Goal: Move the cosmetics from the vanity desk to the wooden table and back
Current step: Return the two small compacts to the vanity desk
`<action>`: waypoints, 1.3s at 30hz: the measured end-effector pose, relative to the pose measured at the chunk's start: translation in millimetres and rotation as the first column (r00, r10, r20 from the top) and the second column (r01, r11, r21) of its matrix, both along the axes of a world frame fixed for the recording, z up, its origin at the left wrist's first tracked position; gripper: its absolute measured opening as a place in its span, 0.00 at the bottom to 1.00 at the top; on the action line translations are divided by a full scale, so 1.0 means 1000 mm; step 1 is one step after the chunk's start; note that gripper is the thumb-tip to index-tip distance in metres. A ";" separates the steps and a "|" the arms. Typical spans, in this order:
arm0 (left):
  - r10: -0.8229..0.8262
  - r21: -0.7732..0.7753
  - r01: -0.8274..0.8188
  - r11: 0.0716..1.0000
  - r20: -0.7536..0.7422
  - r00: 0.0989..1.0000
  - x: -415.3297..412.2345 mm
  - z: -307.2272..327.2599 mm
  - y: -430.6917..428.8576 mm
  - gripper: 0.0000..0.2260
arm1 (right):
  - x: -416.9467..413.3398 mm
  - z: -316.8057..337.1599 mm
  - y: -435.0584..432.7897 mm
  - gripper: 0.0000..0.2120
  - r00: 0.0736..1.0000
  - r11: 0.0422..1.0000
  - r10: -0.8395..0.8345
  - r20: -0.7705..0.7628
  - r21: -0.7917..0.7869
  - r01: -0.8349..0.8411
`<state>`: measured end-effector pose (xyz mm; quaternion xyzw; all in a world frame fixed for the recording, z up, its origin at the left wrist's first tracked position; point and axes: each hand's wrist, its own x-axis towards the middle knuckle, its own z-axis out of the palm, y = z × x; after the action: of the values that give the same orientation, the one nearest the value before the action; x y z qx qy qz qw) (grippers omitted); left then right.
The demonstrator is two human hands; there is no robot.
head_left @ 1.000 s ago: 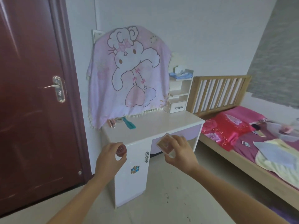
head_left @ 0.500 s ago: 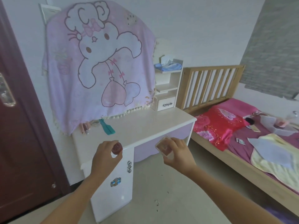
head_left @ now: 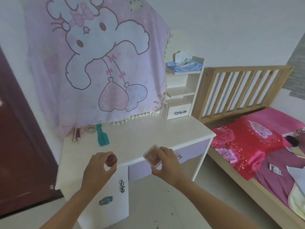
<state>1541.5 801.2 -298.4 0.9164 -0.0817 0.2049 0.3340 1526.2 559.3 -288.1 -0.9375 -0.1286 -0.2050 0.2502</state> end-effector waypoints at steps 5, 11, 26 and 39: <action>0.017 0.051 -0.016 0.999 -0.018 1.000 0.050 -0.012 0.012 0.15 | 0.057 -0.012 0.016 0.26 0.998 0.998 0.062 -0.015 0.031 -0.062; 0.059 -0.021 -0.062 0.998 -0.101 0.993 0.148 -0.031 0.019 0.14 | 0.157 -0.019 0.025 0.27 0.997 1.000 0.029 -0.065 0.009 -0.028; 0.043 -0.117 -0.099 0.988 -0.411 0.911 0.348 -0.096 0.063 0.20 | 0.327 -0.091 0.105 0.28 0.906 0.998 -0.067 -0.419 -0.029 0.060; 0.210 0.151 -0.161 0.975 -0.408 0.889 0.418 -0.137 0.060 0.14 | 0.373 -0.118 0.122 0.34 0.876 1.000 0.012 -0.481 0.014 -0.006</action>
<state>1959.6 860.8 -435.6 0.9599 0.0686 0.0284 0.2702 1899.3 681.5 -405.7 -0.9569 -0.0655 0.0347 0.2809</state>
